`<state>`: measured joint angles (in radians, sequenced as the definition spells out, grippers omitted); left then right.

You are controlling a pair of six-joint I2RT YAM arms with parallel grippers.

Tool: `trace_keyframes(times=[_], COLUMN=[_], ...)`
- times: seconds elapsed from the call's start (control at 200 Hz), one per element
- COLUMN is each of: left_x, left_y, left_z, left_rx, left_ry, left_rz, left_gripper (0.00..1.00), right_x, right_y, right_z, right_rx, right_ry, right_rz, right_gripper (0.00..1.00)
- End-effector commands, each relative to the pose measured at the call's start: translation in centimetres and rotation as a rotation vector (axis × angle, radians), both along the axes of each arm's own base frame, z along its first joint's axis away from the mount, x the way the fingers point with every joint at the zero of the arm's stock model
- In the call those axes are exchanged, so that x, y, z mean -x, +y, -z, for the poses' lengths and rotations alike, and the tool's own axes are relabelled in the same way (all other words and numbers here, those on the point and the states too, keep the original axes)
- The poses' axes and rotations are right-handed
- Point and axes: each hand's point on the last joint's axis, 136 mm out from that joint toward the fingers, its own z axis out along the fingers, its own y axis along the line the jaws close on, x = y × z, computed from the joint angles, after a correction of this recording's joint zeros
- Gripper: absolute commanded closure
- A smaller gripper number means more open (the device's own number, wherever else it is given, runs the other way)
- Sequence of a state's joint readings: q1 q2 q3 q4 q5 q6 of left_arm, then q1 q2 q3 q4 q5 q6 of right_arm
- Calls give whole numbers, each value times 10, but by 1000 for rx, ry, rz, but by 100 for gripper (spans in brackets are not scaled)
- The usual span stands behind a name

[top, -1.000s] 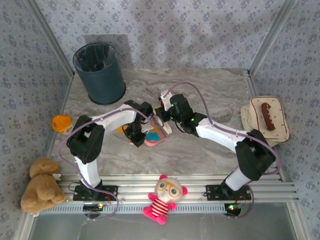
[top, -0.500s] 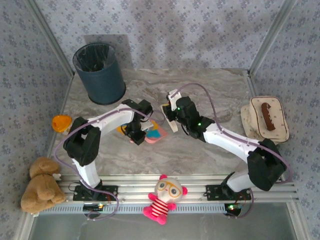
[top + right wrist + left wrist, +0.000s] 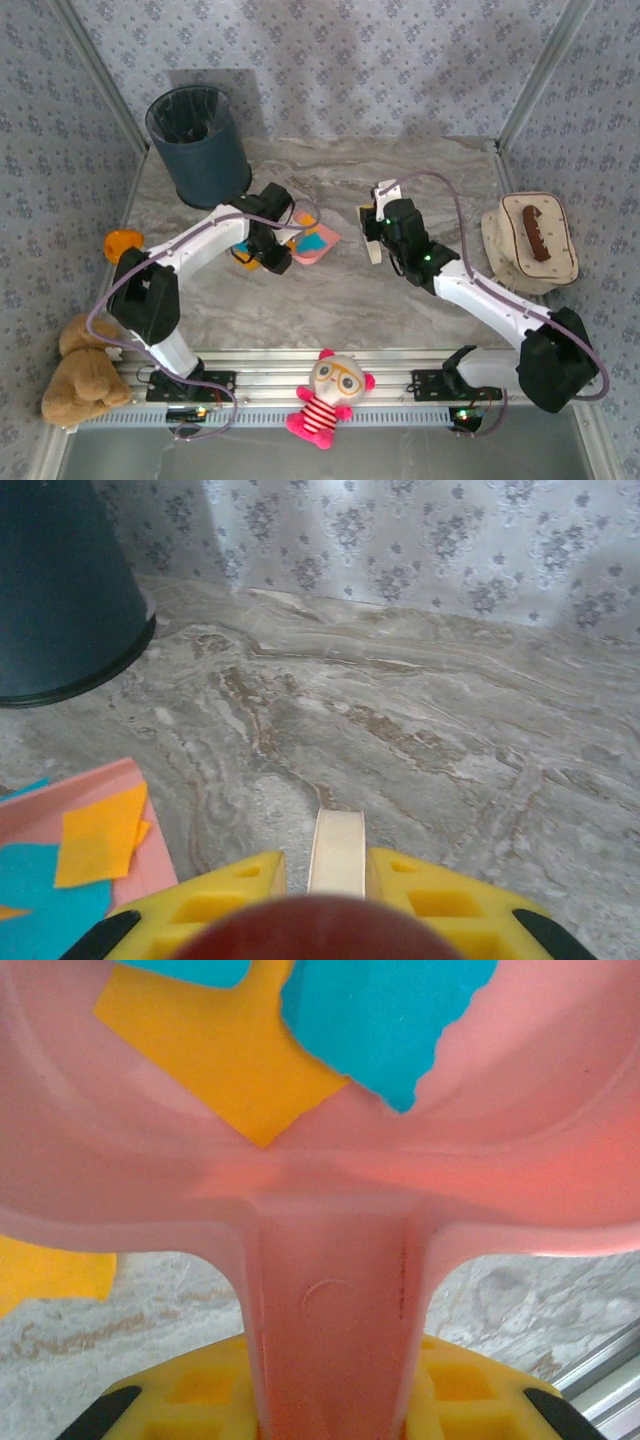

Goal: Sweep away the paper scraps from the table

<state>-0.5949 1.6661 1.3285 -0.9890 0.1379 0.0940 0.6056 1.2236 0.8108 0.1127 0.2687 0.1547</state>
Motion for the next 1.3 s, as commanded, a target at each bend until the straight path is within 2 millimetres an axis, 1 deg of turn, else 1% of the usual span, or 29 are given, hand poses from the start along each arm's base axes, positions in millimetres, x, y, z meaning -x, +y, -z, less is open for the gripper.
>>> trace_keyframes(times=[0.0,0.1,0.215,0.31,0.495,0.705,0.919,1.104,1.294], left_x=[-15,-21,-31,-39,-58,-83,-112,-127,-143], left_y=[-22,-29,-32,-31,-27,-9,15,23,37], left_z=[-40,-57,-75,-90,-126,-158,-179,-203,-225], left_rx=[180,275,344,384,480,549,608,706,768], left_ry=[-70,-89,-116,-140,-203,-249,-259,-275,-309], left_rz=[-35,-53,-86,-110,-160,-242,-361,-407,-486], left_gripper=[100,100,100,100,100,100,100,100,100], right_x=[2,3,5,6,6,6,5,5,4], right_y=[-18,-27,-34,-37,-39,-40,-40,-42,-42], right_z=[-8,-9,-6,-5,-4,-4,-2,-2,0], right_rx=[-38,-48,-47,-51,-57,-61,-63,-64,-65], right_ry=[-16,-21,-14,-11,-6,-6,0,0,5], right_rz=[63,84,98,104,107,109,114,118,119], right_gripper=[100,100,100,100,100,100,100,100,100])
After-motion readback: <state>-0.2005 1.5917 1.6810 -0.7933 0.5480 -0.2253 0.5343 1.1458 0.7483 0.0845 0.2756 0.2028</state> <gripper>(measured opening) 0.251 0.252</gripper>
